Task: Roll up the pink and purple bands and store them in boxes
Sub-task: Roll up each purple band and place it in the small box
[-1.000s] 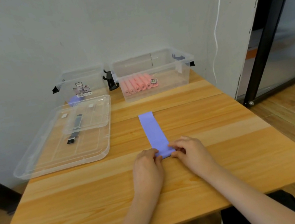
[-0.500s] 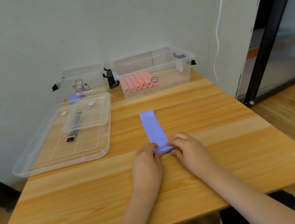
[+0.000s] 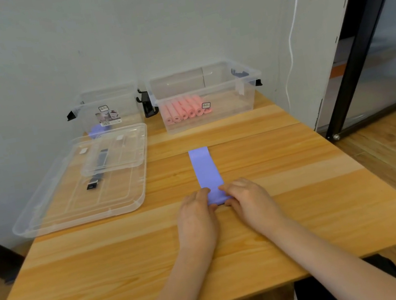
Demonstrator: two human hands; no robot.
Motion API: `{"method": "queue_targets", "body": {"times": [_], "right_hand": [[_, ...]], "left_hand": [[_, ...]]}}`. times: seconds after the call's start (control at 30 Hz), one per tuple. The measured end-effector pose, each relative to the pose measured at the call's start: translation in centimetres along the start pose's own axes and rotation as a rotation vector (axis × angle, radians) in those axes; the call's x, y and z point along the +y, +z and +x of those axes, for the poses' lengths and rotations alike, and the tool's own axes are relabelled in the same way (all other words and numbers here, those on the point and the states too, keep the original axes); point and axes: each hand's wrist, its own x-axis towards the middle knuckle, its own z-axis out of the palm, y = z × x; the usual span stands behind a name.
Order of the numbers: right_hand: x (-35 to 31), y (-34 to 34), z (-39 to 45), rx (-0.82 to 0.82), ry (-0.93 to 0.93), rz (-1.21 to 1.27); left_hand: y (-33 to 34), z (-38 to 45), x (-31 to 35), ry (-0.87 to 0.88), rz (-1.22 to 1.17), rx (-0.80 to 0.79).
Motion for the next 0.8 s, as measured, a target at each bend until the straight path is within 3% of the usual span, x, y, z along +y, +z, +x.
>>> {"method": "queue_targets", "body": {"times": [0.1,0.37,0.57,0.8], "right_hand": [[0.2,-0.2,0.7,-0.019,0.066,0.038],[0.4,0.4,0.6,0.07,-0.019,-0.078],[0.6,0.2,0.9,0.06,0.034,0.049],[0.5,0.7,1.3,0.125,0.013,-0.03]], "left_hand": [[-0.1,0.0,0.1,0.036,0.069,0.002],[0.3,0.5,0.1,0.099,0.228,0.011],[0.0,0.4,0.5,0.232,0.422,0.055],[0.4,1.6,-0.2,0.158,0.334,0.016]]}}
